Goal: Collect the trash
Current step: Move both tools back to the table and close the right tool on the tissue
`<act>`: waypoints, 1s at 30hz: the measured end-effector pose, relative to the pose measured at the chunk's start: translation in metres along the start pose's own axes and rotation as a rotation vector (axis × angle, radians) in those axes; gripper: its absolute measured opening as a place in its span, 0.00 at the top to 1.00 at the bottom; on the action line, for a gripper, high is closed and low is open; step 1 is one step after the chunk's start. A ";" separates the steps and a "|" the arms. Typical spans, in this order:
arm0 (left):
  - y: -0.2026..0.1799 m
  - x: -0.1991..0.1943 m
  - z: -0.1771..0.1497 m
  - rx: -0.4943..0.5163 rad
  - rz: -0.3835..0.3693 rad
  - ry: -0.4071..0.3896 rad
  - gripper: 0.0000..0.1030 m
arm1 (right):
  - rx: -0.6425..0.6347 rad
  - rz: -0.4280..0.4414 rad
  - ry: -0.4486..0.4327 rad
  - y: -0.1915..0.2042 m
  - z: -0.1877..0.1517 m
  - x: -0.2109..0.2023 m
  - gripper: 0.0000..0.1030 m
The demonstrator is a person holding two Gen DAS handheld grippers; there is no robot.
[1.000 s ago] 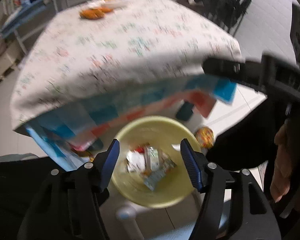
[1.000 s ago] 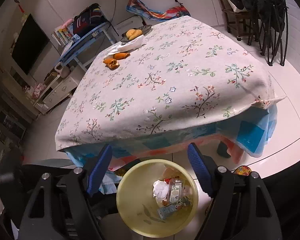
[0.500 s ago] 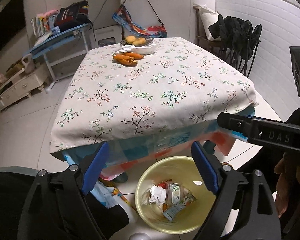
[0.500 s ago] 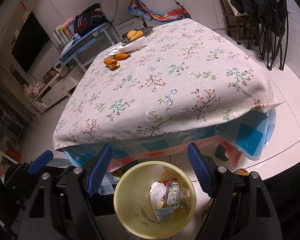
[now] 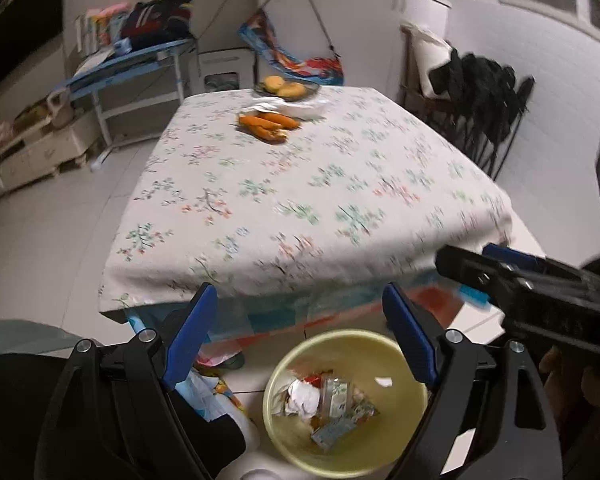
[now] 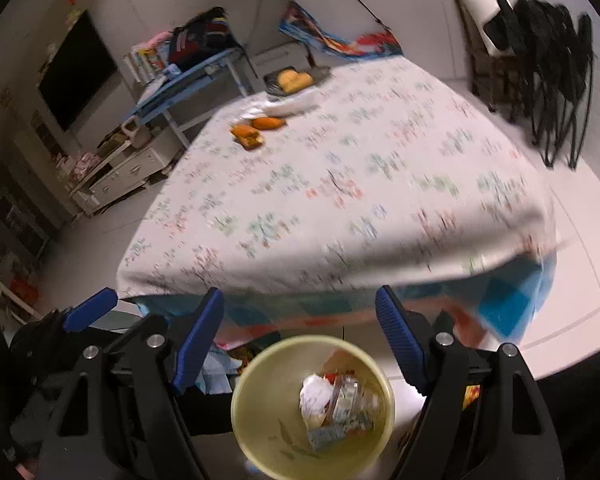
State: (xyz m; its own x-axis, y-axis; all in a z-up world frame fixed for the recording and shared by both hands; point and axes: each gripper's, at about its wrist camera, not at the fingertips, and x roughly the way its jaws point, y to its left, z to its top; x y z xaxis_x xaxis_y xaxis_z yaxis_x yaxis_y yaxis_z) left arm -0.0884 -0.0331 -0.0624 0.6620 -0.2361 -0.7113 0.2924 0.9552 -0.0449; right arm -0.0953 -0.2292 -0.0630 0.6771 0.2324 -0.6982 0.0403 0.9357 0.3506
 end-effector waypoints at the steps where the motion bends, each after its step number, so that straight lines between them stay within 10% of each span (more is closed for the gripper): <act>1: 0.005 0.002 0.005 -0.014 0.002 0.005 0.21 | -0.006 0.003 -0.004 0.002 0.003 0.001 0.25; 14: 0.072 0.048 0.065 -0.221 0.024 0.049 0.21 | -0.070 -0.012 -0.028 -0.003 0.081 0.033 0.24; 30: 0.101 0.143 0.143 -0.333 0.040 0.073 0.21 | -0.453 -0.087 0.019 0.038 0.193 0.166 0.24</act>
State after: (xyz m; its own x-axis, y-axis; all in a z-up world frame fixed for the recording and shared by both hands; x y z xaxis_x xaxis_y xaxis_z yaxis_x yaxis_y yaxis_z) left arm 0.1349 0.0042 -0.0684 0.6140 -0.1956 -0.7647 0.0177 0.9720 -0.2344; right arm 0.1604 -0.2065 -0.0451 0.6718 0.1488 -0.7257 -0.2317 0.9727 -0.0151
